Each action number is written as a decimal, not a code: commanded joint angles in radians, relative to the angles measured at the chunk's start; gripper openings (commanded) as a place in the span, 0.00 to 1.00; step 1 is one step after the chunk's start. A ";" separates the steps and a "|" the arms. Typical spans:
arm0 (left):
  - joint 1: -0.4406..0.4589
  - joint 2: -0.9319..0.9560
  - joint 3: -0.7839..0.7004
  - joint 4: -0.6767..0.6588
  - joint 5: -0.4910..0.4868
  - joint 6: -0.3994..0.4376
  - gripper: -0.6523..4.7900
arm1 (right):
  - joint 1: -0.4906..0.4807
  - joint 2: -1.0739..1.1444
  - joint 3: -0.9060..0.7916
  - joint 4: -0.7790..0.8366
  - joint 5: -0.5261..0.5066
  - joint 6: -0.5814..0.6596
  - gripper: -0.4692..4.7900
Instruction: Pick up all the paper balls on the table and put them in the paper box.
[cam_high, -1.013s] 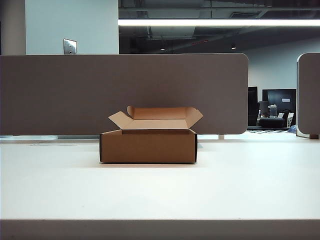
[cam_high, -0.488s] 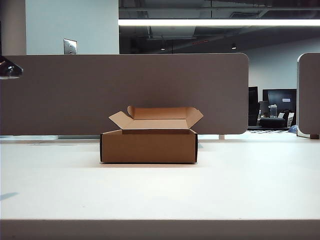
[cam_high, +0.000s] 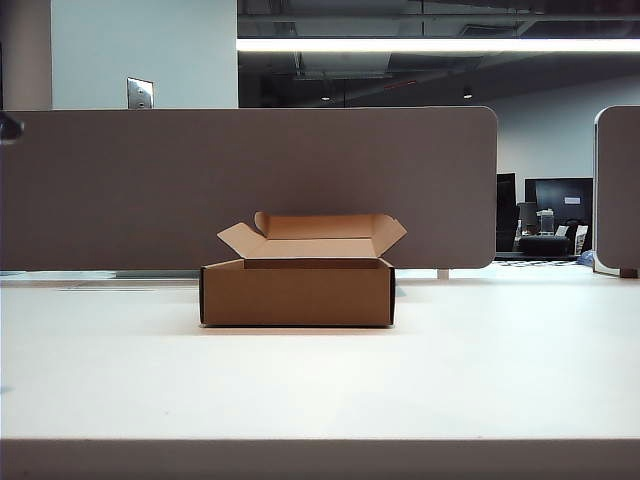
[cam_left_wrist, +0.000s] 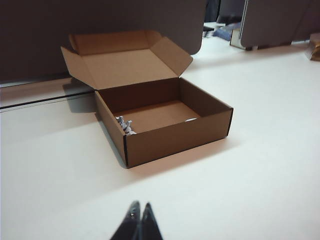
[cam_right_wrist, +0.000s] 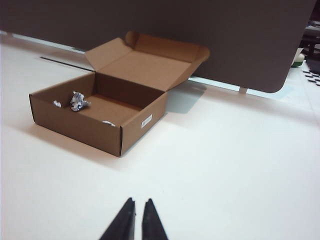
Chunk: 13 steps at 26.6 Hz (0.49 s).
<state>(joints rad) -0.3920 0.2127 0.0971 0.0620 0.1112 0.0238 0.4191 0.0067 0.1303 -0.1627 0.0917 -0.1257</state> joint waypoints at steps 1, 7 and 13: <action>0.000 -0.041 -0.024 -0.003 -0.037 0.005 0.11 | -0.001 0.001 -0.029 0.083 -0.004 0.008 0.17; 0.000 -0.152 -0.063 -0.093 -0.074 0.006 0.11 | -0.001 0.001 -0.111 0.119 0.026 0.025 0.17; 0.008 -0.210 -0.091 -0.142 -0.089 0.018 0.11 | -0.005 0.000 -0.129 0.109 0.092 0.027 0.17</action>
<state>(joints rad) -0.3847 0.0048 0.0025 -0.0853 0.0238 0.0311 0.4145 0.0063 0.0071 -0.0723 0.1596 -0.1017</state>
